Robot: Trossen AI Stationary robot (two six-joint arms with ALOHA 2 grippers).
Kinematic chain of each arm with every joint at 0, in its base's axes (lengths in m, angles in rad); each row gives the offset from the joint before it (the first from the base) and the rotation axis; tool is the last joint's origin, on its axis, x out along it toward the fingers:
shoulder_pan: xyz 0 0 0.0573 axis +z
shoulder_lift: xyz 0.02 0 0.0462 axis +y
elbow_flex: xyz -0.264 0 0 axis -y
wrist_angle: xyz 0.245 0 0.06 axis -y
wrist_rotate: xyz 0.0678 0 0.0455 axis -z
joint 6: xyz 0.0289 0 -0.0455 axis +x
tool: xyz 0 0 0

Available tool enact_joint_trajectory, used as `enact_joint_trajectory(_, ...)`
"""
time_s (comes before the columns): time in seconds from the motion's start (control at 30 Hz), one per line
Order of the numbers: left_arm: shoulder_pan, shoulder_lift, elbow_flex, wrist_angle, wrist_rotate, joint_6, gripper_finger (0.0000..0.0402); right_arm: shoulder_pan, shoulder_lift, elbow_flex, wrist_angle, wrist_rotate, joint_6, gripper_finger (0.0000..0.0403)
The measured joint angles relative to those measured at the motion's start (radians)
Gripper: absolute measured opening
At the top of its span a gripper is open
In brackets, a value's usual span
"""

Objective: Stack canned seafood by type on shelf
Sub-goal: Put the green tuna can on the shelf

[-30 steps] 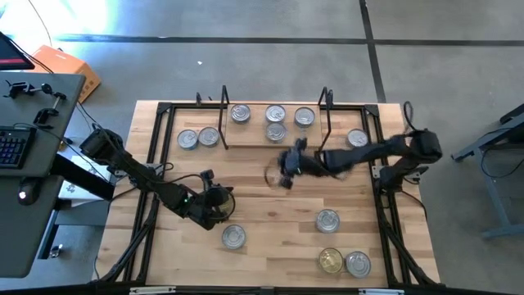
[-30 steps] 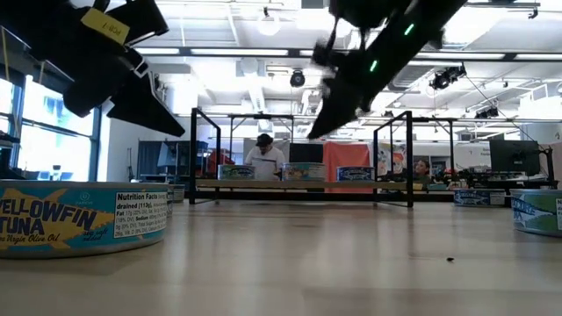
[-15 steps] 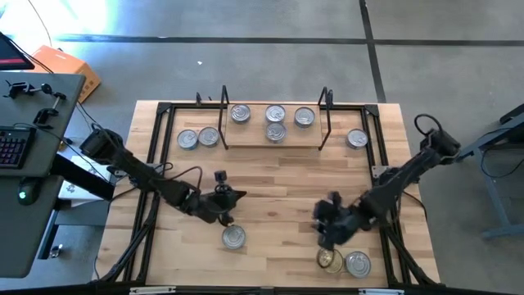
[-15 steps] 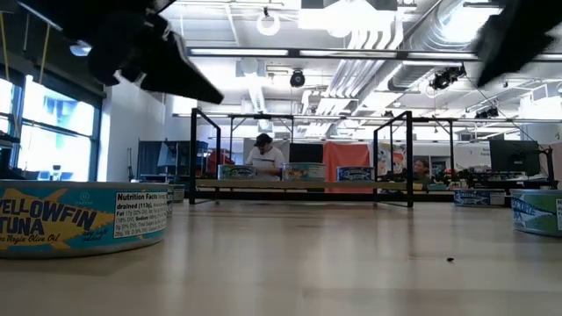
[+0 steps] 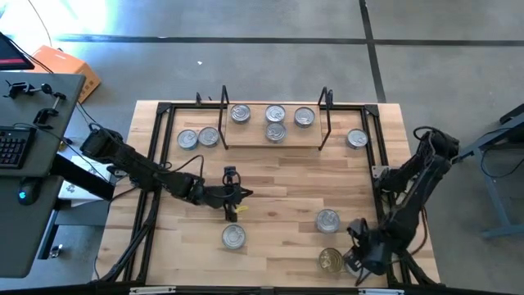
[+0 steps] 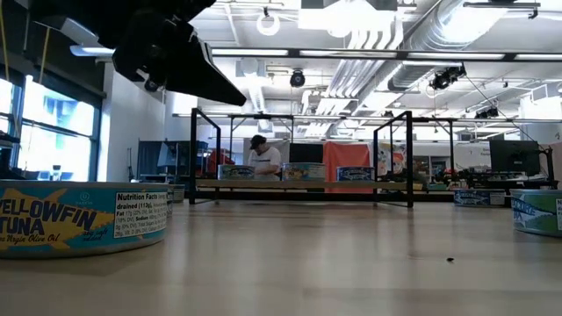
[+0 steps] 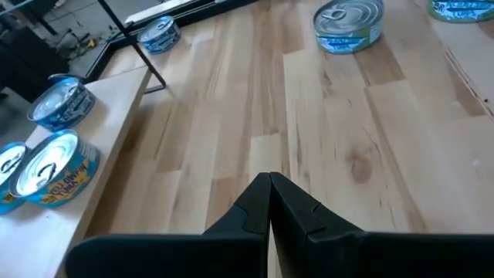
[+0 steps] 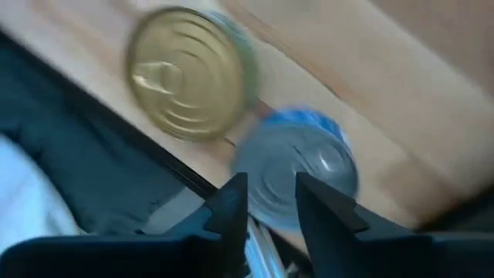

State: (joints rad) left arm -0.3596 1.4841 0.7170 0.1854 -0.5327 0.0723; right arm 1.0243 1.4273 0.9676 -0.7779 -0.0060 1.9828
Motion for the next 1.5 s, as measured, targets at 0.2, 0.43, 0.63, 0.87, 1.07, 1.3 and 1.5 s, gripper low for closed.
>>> enact_joint_trajectory(0.2,0.003,0.0,0.0,-0.001,0.0,-0.04,0.0,0.085,0.041,0.0,-0.06,-0.056,0.159,0.0052)
enact_joint_trajectory(0.43,-0.01,0.0,0.0,0.0,0.008,-0.047,0.0,0.072,0.114,0.0,-0.05,0.115,0.048,0.0013)
enact_joint_trajectory(0.63,-0.01,0.0,0.0,0.0,0.007,-0.063,0.0,-0.02,0.168,0.0,-0.135,0.135,-0.134,0.0001)
enact_joint_trajectory(0.87,-0.01,0.0,0.0,0.008,0.007,-0.064,0.0,-0.184,0.172,0.0,-0.136,0.154,-0.404,0.0)
enact_joint_trajectory(1.07,-0.01,0.0,0.0,0.008,0.007,-0.071,0.0,-0.336,0.172,0.0,0.029,0.266,-0.736,0.0)
enact_joint_trajectory(1.3,-0.019,0.0,0.0,0.008,0.007,-0.082,0.0,-0.442,0.172,0.0,0.309,0.307,-1.124,0.0)
enact_joint_trajectory(1.5,-0.033,0.0,0.0,0.007,0.007,-0.088,0.0,-0.436,0.172,0.0,0.124,0.212,-1.032,0.0)
